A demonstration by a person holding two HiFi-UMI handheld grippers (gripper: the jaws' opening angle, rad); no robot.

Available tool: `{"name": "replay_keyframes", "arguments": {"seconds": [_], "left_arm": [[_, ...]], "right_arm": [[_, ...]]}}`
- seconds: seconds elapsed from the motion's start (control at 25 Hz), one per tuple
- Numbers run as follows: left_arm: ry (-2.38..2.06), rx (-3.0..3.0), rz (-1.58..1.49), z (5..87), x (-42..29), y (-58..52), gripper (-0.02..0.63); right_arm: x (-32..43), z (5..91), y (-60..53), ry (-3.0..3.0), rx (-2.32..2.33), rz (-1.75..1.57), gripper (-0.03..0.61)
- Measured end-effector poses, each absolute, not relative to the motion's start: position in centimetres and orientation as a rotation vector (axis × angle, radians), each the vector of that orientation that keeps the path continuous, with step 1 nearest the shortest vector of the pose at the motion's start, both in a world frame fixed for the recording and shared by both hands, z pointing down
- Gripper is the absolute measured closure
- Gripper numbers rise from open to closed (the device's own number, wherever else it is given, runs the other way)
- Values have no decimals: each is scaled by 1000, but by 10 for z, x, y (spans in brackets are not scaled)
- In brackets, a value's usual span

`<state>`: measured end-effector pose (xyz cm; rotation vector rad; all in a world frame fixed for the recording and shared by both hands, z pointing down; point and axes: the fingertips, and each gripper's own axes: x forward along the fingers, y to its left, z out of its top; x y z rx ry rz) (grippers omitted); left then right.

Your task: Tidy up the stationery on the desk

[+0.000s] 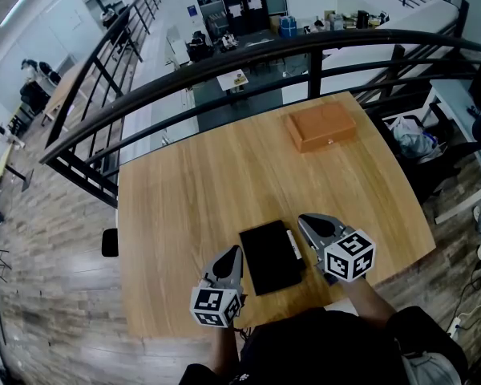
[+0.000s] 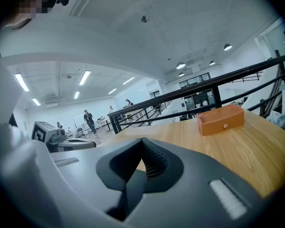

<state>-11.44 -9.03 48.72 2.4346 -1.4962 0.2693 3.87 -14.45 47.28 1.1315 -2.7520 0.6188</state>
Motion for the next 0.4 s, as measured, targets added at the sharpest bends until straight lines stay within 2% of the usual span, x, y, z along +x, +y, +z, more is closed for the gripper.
{"name": "replay_keyframes", "arguments": {"seconds": [0.4], "left_arm": [[-1499, 2438, 262, 484, -108, -92, 615]], "right_arm": [[43, 468, -145, -2769, 1128, 624, 572]]}}
